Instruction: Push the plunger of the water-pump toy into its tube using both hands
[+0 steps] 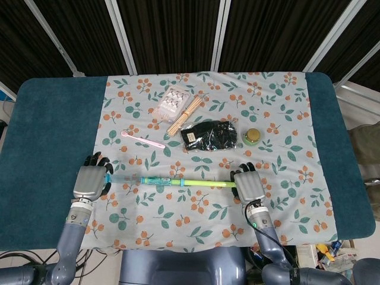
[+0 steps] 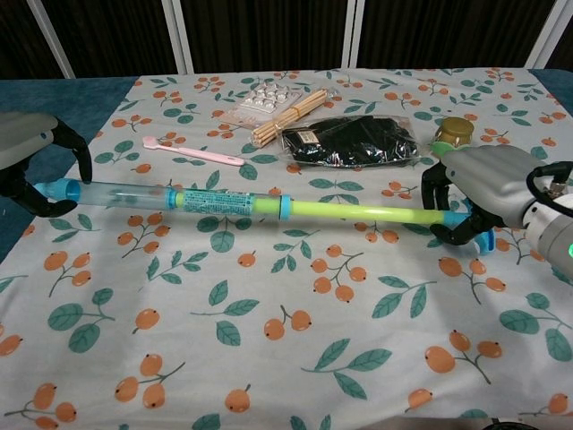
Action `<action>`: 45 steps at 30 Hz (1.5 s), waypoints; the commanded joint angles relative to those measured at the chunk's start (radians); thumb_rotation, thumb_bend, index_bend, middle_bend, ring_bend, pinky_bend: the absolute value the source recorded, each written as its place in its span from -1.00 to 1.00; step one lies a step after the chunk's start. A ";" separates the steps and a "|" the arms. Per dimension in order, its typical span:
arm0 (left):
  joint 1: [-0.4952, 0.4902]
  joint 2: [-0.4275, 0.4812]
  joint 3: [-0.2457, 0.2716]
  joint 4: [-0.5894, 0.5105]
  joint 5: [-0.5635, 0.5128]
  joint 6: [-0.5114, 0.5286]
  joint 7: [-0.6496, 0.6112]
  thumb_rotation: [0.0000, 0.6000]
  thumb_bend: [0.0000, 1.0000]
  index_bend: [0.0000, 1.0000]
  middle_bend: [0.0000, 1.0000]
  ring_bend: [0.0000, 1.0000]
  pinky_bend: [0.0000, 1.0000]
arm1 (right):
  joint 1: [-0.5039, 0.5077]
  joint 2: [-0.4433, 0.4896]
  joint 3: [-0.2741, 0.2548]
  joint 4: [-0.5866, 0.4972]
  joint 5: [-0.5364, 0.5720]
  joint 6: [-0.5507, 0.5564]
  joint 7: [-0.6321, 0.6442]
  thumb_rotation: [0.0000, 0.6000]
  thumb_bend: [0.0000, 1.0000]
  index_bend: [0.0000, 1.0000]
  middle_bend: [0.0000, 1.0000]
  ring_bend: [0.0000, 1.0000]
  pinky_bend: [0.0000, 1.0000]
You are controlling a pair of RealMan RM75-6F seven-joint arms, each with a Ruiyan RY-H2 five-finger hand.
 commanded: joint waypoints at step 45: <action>-0.089 -0.133 -0.025 -0.001 -0.073 -0.004 0.071 1.00 -0.23 0.13 -0.52 -0.88 -0.74 | 0.082 -0.083 0.003 -0.043 0.029 0.021 -0.106 1.00 0.04 0.52 0.19 -0.51 -0.66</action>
